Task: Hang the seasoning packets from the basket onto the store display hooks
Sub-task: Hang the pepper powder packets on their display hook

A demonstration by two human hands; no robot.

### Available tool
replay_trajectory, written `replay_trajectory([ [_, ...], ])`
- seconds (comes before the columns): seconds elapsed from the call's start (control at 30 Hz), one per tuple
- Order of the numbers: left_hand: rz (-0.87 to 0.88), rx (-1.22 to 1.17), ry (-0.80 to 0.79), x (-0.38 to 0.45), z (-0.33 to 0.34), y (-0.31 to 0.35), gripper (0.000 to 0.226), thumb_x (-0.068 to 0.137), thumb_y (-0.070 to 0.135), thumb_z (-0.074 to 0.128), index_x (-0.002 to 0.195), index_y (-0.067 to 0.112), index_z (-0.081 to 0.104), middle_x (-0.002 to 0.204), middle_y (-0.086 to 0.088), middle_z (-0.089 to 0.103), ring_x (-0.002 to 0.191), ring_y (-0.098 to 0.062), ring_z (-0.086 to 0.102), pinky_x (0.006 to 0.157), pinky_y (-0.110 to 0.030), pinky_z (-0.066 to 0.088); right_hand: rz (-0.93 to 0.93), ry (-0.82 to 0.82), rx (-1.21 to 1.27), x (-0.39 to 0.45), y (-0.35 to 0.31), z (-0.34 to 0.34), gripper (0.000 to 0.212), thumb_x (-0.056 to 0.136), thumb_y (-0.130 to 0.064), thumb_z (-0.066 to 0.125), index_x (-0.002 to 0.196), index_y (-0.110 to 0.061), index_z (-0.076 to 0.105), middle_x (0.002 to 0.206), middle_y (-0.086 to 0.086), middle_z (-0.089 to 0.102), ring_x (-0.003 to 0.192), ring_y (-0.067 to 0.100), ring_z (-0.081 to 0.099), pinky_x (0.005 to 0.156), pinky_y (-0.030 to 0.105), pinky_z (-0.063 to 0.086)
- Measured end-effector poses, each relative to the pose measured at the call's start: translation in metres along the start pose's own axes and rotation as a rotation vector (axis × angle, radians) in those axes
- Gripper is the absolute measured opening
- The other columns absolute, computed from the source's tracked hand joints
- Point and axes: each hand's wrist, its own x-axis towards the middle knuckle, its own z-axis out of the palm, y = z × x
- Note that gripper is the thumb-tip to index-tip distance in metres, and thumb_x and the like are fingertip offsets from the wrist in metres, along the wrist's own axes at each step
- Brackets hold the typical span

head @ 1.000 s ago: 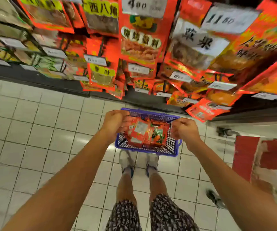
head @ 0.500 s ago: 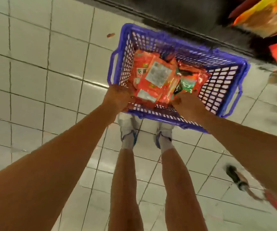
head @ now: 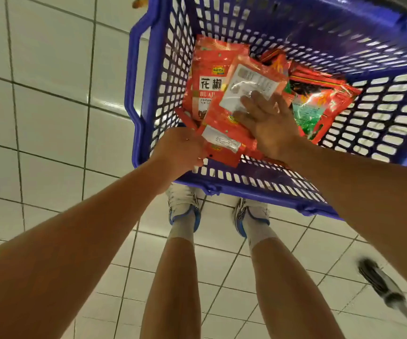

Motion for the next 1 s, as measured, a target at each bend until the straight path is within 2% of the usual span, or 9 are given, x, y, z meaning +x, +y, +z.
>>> replay_trajectory([
  [0.07,0.008,0.001,0.004,0.003,0.0,-0.004,0.025,0.097,0.015,0.059,0.073,0.02,0.06,0.079,0.0,0.068,0.067,-0.01,0.067,0.059,-0.021,0.056,-0.012,0.047,0.065,-0.013,0.004,0.0,0.068,0.089,-0.013,0.068,0.152,-0.021,0.044,0.164,0.008,0.031,0.153,0.032,0.02,0.119,0.061,0.015],
  [0.17,0.104,0.045,0.041,-0.002,-0.002,-0.005,0.014,0.096,0.013,0.06,0.085,0.012,0.068,0.097,-0.016,0.074,0.089,-0.031,0.072,0.082,-0.045,0.061,0.007,0.169,0.367,-0.03,-0.001,-0.018,0.048,0.094,-0.006,0.061,0.141,-0.012,0.058,0.146,0.012,0.056,0.137,0.035,0.049,0.118,0.049,0.032],
  [0.27,0.163,0.006,0.075,-0.013,-0.005,0.003,0.026,0.083,0.011,0.07,0.108,0.018,0.071,0.106,-0.004,0.076,0.1,-0.032,0.071,0.088,-0.052,0.058,0.161,0.297,0.956,-0.043,-0.013,-0.062,0.029,0.099,-0.004,0.058,0.125,-0.008,0.069,0.112,0.007,0.074,0.093,0.033,0.072,0.084,0.023,0.054],
  [0.37,0.192,-0.194,0.048,-0.014,-0.006,0.009,0.042,0.079,0.011,0.081,0.117,0.022,0.066,0.109,0.007,0.076,0.101,-0.016,0.073,0.09,-0.042,0.06,0.258,0.152,1.561,-0.046,-0.02,-0.095,0.023,0.102,-0.009,0.055,0.1,-0.019,0.076,0.097,-0.003,0.078,0.093,0.017,0.073,0.086,0.032,0.059],
  [0.47,0.221,-0.31,0.105,-0.015,-0.009,0.013,0.022,0.089,0.01,0.073,0.103,0.027,0.07,0.095,0.013,0.078,0.085,-0.006,0.075,0.066,-0.022,0.062,0.288,0.059,1.832,-0.037,-0.017,-0.101,0.021,0.1,-0.008,0.058,0.105,-0.018,0.075,0.107,0.001,0.077,0.104,0.021,0.072,0.095,0.043,0.053],
  [0.6,0.306,-0.147,0.29,-0.015,-0.013,0.015,0.025,0.097,0.012,0.06,0.117,0.026,0.066,0.102,0.013,0.072,0.089,-0.007,0.069,0.061,-0.019,0.058,0.26,0.002,0.989,-0.017,-0.004,-0.069,0.048,0.092,-0.002,0.062,0.133,-0.026,0.061,0.14,0.002,0.061,0.128,0.02,0.057,0.105,0.041,0.048],
  [0.73,0.403,-0.067,0.366,-0.016,-0.016,0.006,0.034,0.099,0.008,0.051,0.13,0.019,0.058,0.116,0.006,0.069,0.101,-0.012,0.068,0.076,-0.026,0.06,-0.151,-0.168,0.124,-0.008,-0.015,-0.008,0.104,0.08,-0.009,0.075,0.161,-0.028,0.013,0.17,0.006,0.0,0.156,0.032,-0.004,0.124,0.054,0.015],
  [0.83,0.462,0.033,0.375,-0.014,-0.015,-0.002,0.038,0.101,0.008,0.048,0.136,0.019,0.054,0.122,0.003,0.069,0.105,-0.011,0.065,0.079,-0.022,0.057,-0.266,-0.16,-0.039,-0.002,-0.028,0.024,0.105,0.085,-0.015,0.072,0.159,-0.036,0.001,0.168,0.001,-0.016,0.153,0.03,-0.021,0.123,0.056,-0.005],
  [1.0,0.451,0.003,0.37,-0.018,-0.016,-0.006,0.036,0.102,0.013,0.051,0.137,0.02,0.054,0.124,0.004,0.068,0.107,-0.013,0.066,0.076,-0.022,0.057,-0.195,-0.021,0.087,0.004,-0.023,0.019,0.061,0.098,-0.029,0.057,0.155,-0.028,0.035,0.167,0.002,0.023,0.156,0.029,0.01,0.124,0.051,0.002],
])
